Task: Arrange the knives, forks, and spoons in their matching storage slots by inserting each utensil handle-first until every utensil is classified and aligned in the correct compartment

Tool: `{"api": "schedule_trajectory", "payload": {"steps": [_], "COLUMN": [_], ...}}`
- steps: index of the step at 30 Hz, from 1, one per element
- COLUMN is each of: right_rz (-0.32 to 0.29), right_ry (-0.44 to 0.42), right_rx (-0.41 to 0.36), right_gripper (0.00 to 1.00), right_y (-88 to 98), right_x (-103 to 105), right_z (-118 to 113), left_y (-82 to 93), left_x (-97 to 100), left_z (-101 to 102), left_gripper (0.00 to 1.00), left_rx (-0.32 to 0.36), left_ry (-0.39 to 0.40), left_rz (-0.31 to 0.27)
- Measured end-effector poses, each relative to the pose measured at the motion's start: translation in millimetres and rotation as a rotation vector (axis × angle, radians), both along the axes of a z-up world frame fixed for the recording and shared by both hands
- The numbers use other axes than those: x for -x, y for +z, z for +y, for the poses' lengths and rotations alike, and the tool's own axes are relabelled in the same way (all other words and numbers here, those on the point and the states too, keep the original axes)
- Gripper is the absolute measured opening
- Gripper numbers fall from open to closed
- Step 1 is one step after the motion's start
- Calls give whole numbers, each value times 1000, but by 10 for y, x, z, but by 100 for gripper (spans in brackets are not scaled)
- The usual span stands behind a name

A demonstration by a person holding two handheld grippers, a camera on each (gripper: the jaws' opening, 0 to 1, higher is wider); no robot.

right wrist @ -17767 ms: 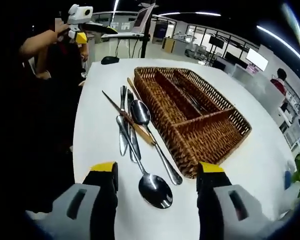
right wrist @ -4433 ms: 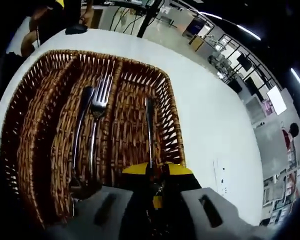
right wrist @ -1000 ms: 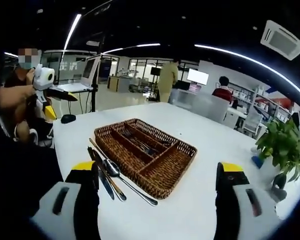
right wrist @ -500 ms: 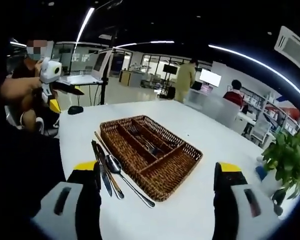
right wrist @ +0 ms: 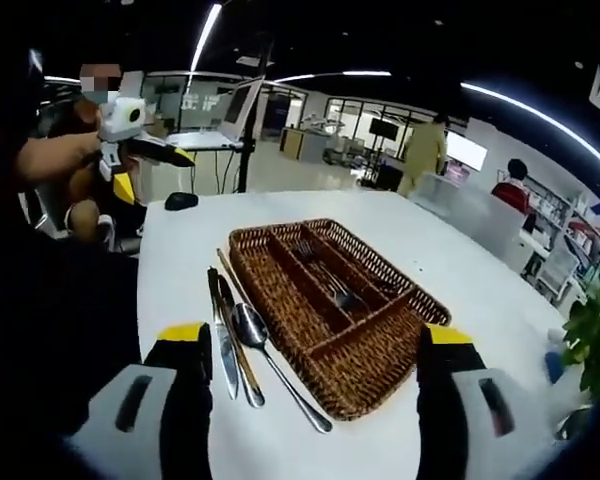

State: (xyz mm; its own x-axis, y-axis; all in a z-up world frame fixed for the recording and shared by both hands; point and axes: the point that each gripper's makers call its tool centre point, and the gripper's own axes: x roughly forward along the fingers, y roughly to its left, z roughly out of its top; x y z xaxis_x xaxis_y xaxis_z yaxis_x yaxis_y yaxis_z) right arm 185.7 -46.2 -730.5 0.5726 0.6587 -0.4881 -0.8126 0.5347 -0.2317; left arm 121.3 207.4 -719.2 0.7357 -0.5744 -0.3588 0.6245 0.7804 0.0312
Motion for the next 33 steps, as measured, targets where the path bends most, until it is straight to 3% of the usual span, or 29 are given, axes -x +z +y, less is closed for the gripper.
{"api": "schedule_trajectory", "payload": {"steps": [8, 14, 18, 28, 33], "right_rz": [-3, 11, 15, 58, 98], "right_ry": [59, 120, 160, 196, 220], "right_rx": [42, 61, 88, 120, 138], "right_gripper": [81, 67, 53, 48, 46], "right_y": [-67, -109, -176, -370, -553], "right_x": [-55, -15, 15, 4, 44], "right_z": [75, 111, 142, 176, 190], "left_y": [2, -7, -20, -41, -49], "left_x": [3, 28, 38, 52, 71], "left_z": [22, 39, 43, 22, 29], "left_gripper": [100, 100, 100, 100, 100], "left_rx": [1, 1, 1, 0, -2], "left_ry": [3, 5, 8, 8, 11], "left_rz": [-1, 0, 2, 6, 10]}}
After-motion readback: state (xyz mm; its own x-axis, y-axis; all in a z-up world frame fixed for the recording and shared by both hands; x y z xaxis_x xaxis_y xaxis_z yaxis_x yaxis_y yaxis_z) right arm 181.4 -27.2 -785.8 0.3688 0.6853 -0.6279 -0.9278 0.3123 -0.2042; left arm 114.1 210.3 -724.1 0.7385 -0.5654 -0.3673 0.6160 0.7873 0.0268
